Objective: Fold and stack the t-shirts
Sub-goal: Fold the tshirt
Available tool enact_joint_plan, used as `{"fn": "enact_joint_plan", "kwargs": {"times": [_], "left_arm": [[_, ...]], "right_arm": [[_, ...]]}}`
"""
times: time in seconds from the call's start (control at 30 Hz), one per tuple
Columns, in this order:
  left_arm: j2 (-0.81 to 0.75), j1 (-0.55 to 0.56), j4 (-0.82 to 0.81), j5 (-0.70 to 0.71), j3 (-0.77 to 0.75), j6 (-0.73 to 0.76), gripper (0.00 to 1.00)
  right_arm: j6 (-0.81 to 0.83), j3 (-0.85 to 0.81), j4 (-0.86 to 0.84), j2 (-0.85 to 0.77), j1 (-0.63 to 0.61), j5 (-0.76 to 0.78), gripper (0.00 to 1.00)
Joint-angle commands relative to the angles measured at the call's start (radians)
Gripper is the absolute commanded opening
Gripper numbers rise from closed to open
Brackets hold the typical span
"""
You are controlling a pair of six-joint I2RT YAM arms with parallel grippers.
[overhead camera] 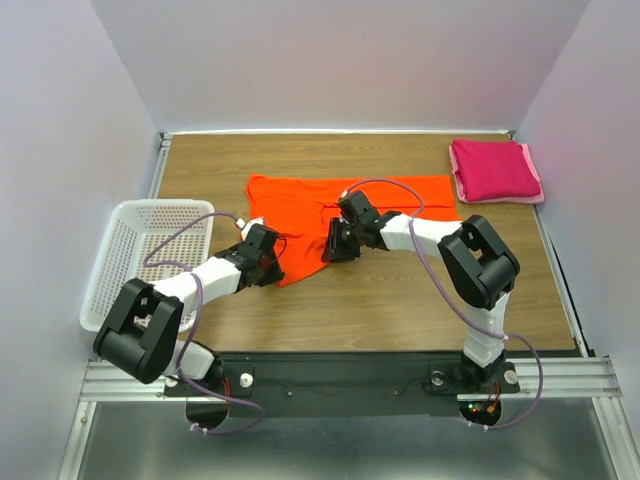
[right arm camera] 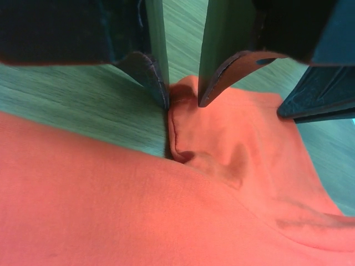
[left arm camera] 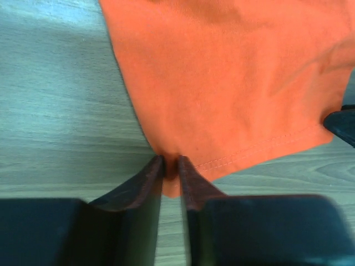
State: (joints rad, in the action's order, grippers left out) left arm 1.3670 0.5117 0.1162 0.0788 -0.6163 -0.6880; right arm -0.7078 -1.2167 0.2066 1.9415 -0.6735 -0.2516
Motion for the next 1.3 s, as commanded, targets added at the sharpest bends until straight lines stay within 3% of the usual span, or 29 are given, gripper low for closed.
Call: {"fn": "enact_joint_plan", "kwargs": {"times": [0.0,0.07,0.1,0.2,0.4,0.8,1.27], "left_arm": [[0.02,0.01,0.033,0.001,0.004,0.007,0.19],[0.011,0.01,0.036,0.007,-0.003,0.01,0.12],[0.004,0.011,0.037,0.012,-0.006,0.01,0.02],[-0.038,0.01,0.042,0.054,-0.022,0.015,0.0],[-0.052,-0.007,0.071,0.139,-0.16,0.088,0.0],[0.178,-0.101,-0.019,0.135,-0.488,0.261,0.0],[0.411,-0.137,-0.073,0.127,-0.79,0.458,0.0]], "right_arm": [[-0.004,-0.041,-0.027,0.036,-0.02,-0.011,0.31],[0.001,-0.046,-0.026,0.03,-0.02,-0.003,0.18],[0.002,-0.049,-0.026,0.027,-0.02,0.001,0.1],[0.019,-0.073,-0.019,0.011,-0.02,0.023,0.01],[0.034,-0.151,0.004,-0.021,0.006,0.052,0.01],[0.059,-0.372,0.02,0.077,0.126,0.032,0.01],[0.034,-0.546,0.024,0.232,0.158,0.005,0.01]]}}
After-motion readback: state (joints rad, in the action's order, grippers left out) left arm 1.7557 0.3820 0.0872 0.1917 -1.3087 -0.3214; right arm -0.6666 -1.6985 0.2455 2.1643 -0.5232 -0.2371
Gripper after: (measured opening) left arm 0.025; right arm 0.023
